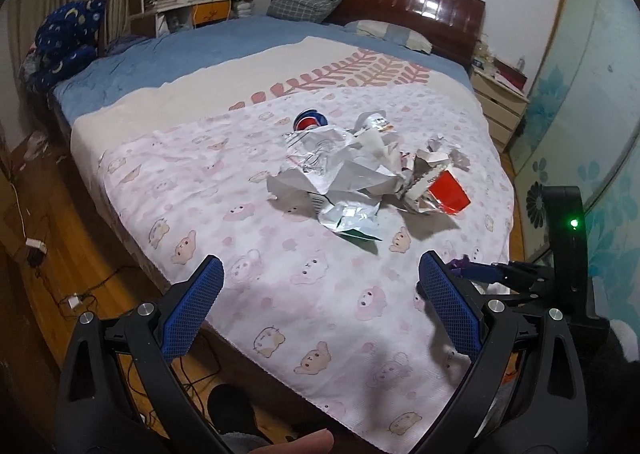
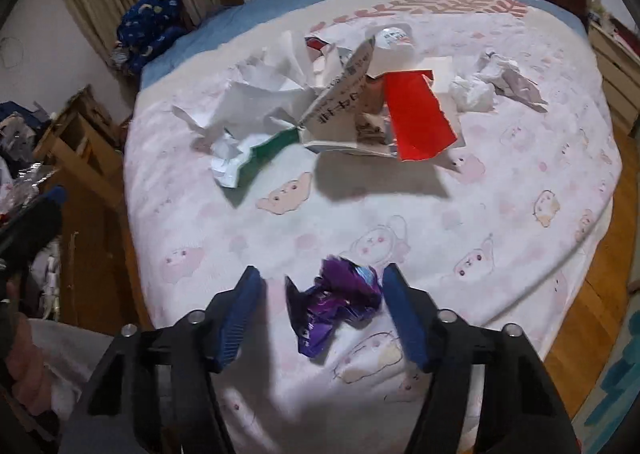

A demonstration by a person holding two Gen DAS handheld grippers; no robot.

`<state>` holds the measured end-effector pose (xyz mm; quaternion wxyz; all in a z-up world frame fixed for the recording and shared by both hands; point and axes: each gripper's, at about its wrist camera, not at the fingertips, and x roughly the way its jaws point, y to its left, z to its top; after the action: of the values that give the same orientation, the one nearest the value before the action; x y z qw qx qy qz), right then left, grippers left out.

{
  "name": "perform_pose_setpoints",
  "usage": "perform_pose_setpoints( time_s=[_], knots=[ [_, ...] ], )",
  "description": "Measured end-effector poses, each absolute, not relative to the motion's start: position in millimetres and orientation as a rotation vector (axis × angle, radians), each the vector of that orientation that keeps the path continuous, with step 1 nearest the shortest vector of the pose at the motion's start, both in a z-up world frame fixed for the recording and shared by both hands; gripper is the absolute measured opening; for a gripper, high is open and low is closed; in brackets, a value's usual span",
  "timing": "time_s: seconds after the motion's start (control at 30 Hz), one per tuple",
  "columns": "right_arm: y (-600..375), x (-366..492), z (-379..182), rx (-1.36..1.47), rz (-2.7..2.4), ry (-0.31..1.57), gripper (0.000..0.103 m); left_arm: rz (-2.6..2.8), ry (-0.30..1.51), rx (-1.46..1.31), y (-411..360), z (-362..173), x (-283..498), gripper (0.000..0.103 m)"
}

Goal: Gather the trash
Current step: 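Grasp the purple wrapper with the right gripper while the left gripper grasps the white mask packet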

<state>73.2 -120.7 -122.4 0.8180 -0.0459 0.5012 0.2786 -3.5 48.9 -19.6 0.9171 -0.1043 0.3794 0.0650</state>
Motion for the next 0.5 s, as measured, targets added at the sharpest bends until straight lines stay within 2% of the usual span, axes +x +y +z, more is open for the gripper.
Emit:
perform_pose_setpoints(
  time_s=[0.17, 0.37, 0.5],
  knots=[
    [-126.8, 75.1, -107.6, -0.010, 0.630, 1.052, 0.028, 0.140, 0.791, -0.238, 54.1, -20.9, 2.7, 0.097],
    [-150.8, 72.2, -92.3, 0.068, 0.620, 1.066, 0.027, 0.139, 0.813, -0.213, 57.5, -19.5, 31.0, 0.097],
    [-163.5, 68.6, -82.3, 0.108, 0.626, 1.043, 0.027, 0.118, 0.872, -0.304, 74.7, -30.7, 67.9, 0.097]
  ],
)
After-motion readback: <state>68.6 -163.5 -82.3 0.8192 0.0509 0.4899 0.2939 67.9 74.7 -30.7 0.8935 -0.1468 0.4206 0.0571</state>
